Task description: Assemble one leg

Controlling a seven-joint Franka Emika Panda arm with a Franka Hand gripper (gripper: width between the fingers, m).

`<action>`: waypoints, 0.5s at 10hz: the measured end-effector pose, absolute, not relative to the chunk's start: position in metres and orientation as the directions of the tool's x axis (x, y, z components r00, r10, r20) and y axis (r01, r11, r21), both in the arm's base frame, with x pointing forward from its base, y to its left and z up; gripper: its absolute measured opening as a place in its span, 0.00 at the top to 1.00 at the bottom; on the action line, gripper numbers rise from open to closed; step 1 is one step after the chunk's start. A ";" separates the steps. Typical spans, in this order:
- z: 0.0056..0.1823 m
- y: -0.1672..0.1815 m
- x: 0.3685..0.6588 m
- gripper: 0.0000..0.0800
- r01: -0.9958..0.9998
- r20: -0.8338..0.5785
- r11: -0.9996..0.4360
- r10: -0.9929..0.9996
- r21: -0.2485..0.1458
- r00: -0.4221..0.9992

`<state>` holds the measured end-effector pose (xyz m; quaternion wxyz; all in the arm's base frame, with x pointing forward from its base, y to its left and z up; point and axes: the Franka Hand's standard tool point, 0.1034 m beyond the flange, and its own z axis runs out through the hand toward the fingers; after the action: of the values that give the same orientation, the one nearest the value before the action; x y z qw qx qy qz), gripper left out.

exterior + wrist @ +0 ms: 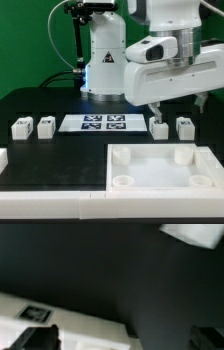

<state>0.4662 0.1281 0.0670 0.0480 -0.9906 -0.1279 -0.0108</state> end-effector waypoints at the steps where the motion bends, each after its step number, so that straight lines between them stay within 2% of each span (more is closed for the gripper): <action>1: 0.070 0.148 0.459 0.19 0.107 0.019 -0.989 0.105 -0.103 0.994; 4: 0.069 0.153 0.456 0.19 0.106 -0.020 -0.989 0.109 -0.099 0.994; 5: 0.067 0.152 0.449 0.19 0.110 -0.071 -0.989 0.117 -0.094 0.991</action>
Offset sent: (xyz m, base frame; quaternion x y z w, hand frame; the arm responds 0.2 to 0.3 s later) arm 0.0000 0.0000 0.0000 0.0000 0.0000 0.0000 1.0000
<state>0.4495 0.1517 0.0672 0.0450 -0.9966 -0.0571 0.0384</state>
